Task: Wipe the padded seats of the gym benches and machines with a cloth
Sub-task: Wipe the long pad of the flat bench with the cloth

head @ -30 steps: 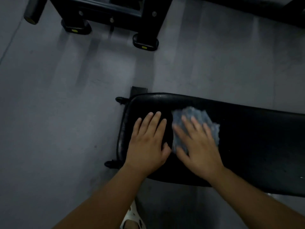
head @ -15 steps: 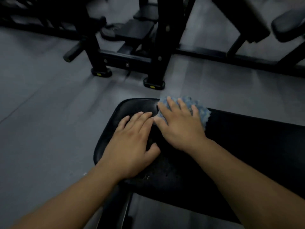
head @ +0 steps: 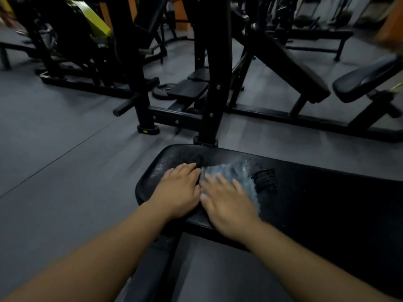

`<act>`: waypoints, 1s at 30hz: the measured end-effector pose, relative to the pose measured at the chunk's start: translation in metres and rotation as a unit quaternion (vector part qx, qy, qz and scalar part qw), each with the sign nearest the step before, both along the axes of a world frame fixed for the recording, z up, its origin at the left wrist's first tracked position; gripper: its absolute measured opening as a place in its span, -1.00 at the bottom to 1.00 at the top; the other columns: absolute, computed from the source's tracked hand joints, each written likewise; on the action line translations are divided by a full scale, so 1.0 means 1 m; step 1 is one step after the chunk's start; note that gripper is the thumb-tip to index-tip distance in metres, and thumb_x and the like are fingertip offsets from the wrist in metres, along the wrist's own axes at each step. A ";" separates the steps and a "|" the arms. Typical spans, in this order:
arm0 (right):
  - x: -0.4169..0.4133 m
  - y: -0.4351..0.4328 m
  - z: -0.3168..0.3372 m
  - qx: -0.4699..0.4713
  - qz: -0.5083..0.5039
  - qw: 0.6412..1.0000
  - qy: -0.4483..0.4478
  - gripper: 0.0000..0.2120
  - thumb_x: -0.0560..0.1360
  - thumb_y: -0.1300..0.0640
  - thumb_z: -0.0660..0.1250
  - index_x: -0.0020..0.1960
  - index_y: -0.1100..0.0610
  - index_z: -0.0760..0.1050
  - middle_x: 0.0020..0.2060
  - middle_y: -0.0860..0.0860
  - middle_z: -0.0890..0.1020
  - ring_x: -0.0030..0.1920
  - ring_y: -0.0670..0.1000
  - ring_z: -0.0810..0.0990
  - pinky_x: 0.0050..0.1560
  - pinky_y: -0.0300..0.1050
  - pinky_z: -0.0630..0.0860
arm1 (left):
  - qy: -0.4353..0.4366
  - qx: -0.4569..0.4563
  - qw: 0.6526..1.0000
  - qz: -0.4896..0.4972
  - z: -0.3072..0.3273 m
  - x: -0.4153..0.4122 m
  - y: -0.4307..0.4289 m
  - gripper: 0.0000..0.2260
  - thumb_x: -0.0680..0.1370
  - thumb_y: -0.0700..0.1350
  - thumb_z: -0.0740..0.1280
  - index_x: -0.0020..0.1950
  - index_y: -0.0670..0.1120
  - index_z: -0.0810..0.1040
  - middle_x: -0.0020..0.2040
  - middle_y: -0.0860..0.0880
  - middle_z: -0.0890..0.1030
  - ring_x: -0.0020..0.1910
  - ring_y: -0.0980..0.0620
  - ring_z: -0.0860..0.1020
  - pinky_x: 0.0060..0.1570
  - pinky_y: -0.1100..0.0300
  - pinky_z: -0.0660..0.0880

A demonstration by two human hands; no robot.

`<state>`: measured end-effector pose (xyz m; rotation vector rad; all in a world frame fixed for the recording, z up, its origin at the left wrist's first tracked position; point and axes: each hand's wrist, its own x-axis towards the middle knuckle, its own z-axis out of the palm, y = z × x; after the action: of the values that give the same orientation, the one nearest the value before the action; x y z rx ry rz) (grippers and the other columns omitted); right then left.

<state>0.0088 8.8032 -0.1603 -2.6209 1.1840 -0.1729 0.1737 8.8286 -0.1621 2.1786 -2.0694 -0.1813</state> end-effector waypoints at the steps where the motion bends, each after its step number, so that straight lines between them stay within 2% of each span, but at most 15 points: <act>1: -0.016 0.019 0.002 0.004 0.026 0.999 -0.018 -0.52 0.69 -0.14 -0.07 0.60 -0.12 0.08 0.61 -0.15 0.05 0.60 -0.07 -0.07 0.57 0.04 -0.14 | -0.005 -0.006 1.000 0.003 -0.002 -0.001 0.001 -0.44 0.60 0.11 -0.07 0.59 0.00 0.18 0.62 0.00 0.13 0.59 0.00 0.05 0.54 0.02 0.01; 4: -0.055 0.006 0.002 0.010 -0.014 1.000 0.017 -0.52 0.68 -0.16 -0.02 0.59 -0.20 0.08 0.61 -0.19 0.00 0.60 -0.09 -0.09 0.55 -0.01 -0.16 | -0.020 -0.017 1.000 0.011 -0.009 0.000 0.005 -0.39 0.55 0.12 -0.11 0.59 0.02 0.18 0.61 0.03 0.14 0.59 0.00 0.05 0.54 -0.01 0.01; 7: -0.038 -0.036 0.001 0.009 -0.090 0.995 0.040 -0.50 0.67 -0.14 -0.06 0.60 -0.18 0.04 0.63 -0.09 -0.03 0.61 0.01 -0.11 0.55 0.12 -0.17 | -0.031 -0.034 0.999 0.014 -0.010 -0.002 0.004 -0.36 0.52 0.15 -0.15 0.58 0.02 0.22 0.60 0.02 0.18 0.58 0.00 0.09 0.54 -0.02 0.04; 10: -0.021 -0.006 0.001 0.014 -0.024 0.999 0.030 -0.45 0.63 -0.27 -0.18 0.59 -0.20 0.05 0.62 -0.11 -0.01 0.61 0.01 -0.12 0.55 0.17 -0.21 | -0.035 -0.032 0.999 0.016 -0.010 -0.003 0.006 -0.29 0.48 0.19 -0.23 0.58 0.02 0.22 0.60 0.03 0.19 0.58 0.02 0.10 0.54 -0.01 0.04; 13: -0.065 0.043 0.000 0.029 0.065 0.997 -0.033 -0.33 0.50 -0.32 -0.29 0.52 -0.22 0.21 0.58 -0.23 0.08 0.59 -0.09 -0.03 0.54 0.02 -0.17 | -0.028 -0.002 0.999 0.032 -0.004 -0.010 0.008 -0.34 0.52 0.18 -0.18 0.59 0.02 0.18 0.62 0.01 0.13 0.59 0.00 0.05 0.55 -0.03 0.01; 15: -0.095 0.024 -0.008 0.033 0.005 0.997 -0.075 -0.42 0.46 -0.25 -0.15 0.30 -0.17 0.46 0.47 -0.24 0.35 0.51 -0.08 0.25 0.54 -0.03 0.06 | -0.010 0.022 1.000 0.014 0.002 -0.032 0.012 -0.37 0.53 0.18 -0.12 0.60 0.04 0.16 0.62 0.02 0.09 0.59 0.00 0.02 0.54 -0.07 0.00; 17: -0.101 -0.018 0.001 0.038 -0.144 0.986 -0.076 -0.68 0.39 -0.12 0.06 0.00 -0.06 0.48 0.21 -0.14 0.54 0.29 0.02 0.48 0.38 0.06 0.32 | 0.001 0.029 0.999 -0.020 0.002 -0.062 0.016 -0.44 0.59 0.16 -0.07 0.59 0.08 0.15 0.62 0.06 0.07 0.59 0.04 0.00 0.54 -0.11 -0.02; 18: -0.094 -0.035 0.007 0.040 -0.193 0.978 -0.070 -0.78 0.40 -0.05 0.14 -0.02 -0.04 0.47 0.18 -0.08 0.53 0.27 0.06 0.48 0.33 0.04 0.33 | 0.009 0.025 0.999 -0.023 0.001 -0.074 0.017 -0.49 0.63 0.13 -0.02 0.59 0.09 0.15 0.62 0.07 0.07 0.59 0.05 -0.01 0.54 -0.14 -0.04; 19: -0.082 -0.045 0.011 0.046 -0.204 0.976 -0.057 -0.78 0.44 0.02 0.20 0.07 -0.03 0.48 0.24 -0.03 0.50 0.32 0.09 0.43 0.33 0.01 0.29 | 0.016 0.018 1.000 -0.016 0.000 -0.082 0.016 -0.52 0.65 0.10 0.02 0.58 0.09 0.16 0.62 0.08 0.08 0.59 0.06 -0.01 0.53 -0.16 -0.05; 20: -0.070 -0.046 0.007 0.040 -0.192 0.980 -0.038 -0.66 0.49 0.05 0.20 0.25 0.00 0.46 0.36 0.01 0.43 0.42 0.10 0.33 0.40 0.02 0.21 | 0.017 0.011 1.000 -0.005 -0.002 -0.087 0.015 -0.54 0.66 0.08 0.03 0.57 0.08 0.17 0.61 0.08 0.09 0.59 0.06 0.00 0.53 -0.18 -0.05; 22: -0.061 -0.021 -0.002 0.004 -0.121 0.993 -0.014 -0.45 0.57 -0.03 0.10 0.55 0.01 0.20 0.57 0.00 0.19 0.57 0.05 0.07 0.54 0.09 -0.01 | 0.004 -0.006 1.000 0.008 -0.005 -0.089 0.012 -0.51 0.64 0.11 -0.03 0.57 0.07 0.20 0.61 0.08 0.12 0.58 0.06 0.03 0.52 -0.18 -0.03; 24: -0.086 0.016 -0.004 -0.003 -0.038 0.999 -0.017 -0.39 0.58 -0.18 -0.11 0.60 -0.09 0.08 0.62 -0.09 0.05 0.60 -0.01 -0.06 0.57 0.09 -0.14 | -0.008 -0.011 1.000 0.002 -0.006 -0.088 0.009 -0.41 0.55 0.16 -0.16 0.57 0.08 0.18 0.61 0.08 0.12 0.59 0.07 0.02 0.52 -0.18 0.00; 26: -0.123 0.025 -0.002 0.021 -0.025 0.999 -0.001 -0.30 0.48 -0.31 -0.29 0.59 -0.20 0.06 0.62 -0.16 -0.03 0.60 -0.06 -0.12 0.58 0.06 -0.17 | -0.023 -0.018 1.000 -0.002 -0.009 -0.090 0.009 -0.32 0.49 0.19 -0.24 0.58 0.08 0.17 0.61 0.09 0.10 0.59 0.07 0.01 0.51 -0.19 0.02; 28: -0.140 -0.005 -0.006 0.003 -0.089 0.995 0.040 -0.30 0.48 -0.36 -0.29 0.59 -0.25 0.02 0.62 -0.11 -0.07 0.61 -0.03 -0.14 0.57 0.07 -0.16 | -0.029 -0.016 0.999 0.000 -0.010 -0.092 0.008 -0.30 0.47 0.21 -0.26 0.59 0.10 0.13 0.62 0.10 0.08 0.59 0.07 -0.01 0.51 -0.20 0.02; 30: -0.127 -0.045 -0.008 -0.002 -0.152 0.987 0.056 -0.41 0.59 -0.32 -0.16 0.59 -0.24 0.01 0.63 -0.04 -0.08 0.61 0.03 -0.14 0.56 0.14 -0.17 | -0.028 -0.002 1.000 0.002 -0.008 -0.093 0.005 -0.31 0.48 0.21 -0.26 0.60 0.11 0.08 0.63 0.09 0.03 0.60 0.06 -0.05 0.51 -0.21 -0.01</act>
<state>-0.1186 8.7581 -0.1680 -2.4665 1.6203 -0.0853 0.0806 8.8337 -0.1697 2.2098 -2.0917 -0.1162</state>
